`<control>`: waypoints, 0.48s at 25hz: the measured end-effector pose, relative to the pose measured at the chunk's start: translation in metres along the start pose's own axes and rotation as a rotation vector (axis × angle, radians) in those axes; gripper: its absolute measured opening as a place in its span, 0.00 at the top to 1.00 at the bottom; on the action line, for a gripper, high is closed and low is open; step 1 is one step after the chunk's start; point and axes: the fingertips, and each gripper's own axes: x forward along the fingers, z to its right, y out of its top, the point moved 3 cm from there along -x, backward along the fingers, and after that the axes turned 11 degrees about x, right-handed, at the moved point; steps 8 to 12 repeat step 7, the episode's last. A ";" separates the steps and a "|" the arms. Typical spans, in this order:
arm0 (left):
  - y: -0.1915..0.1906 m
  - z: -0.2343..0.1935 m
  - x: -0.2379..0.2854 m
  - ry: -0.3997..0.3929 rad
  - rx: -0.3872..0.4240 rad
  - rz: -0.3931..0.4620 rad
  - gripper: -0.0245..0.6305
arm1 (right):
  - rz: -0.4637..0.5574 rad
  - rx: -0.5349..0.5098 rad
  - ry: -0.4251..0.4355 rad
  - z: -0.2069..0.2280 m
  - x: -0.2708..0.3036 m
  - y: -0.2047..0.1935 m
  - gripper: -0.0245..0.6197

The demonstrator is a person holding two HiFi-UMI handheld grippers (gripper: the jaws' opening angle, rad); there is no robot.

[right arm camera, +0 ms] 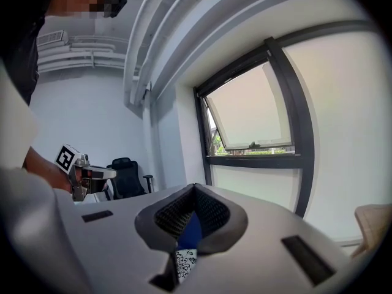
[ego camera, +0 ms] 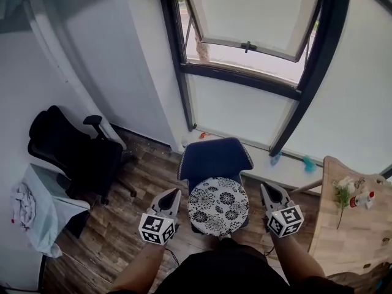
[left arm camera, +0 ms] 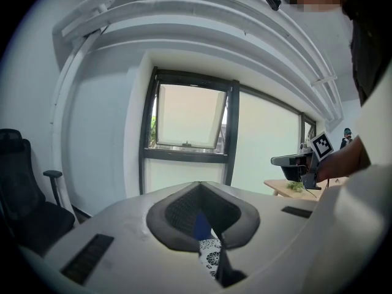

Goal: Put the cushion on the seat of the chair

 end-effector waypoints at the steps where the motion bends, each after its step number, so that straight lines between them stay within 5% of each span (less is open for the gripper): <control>1: 0.001 -0.001 0.001 -0.003 0.001 0.002 0.96 | 0.001 -0.001 0.000 -0.001 0.000 0.000 0.92; 12: 0.010 -0.005 0.002 -0.008 0.013 0.026 0.96 | 0.014 -0.003 -0.001 -0.002 0.005 0.006 0.92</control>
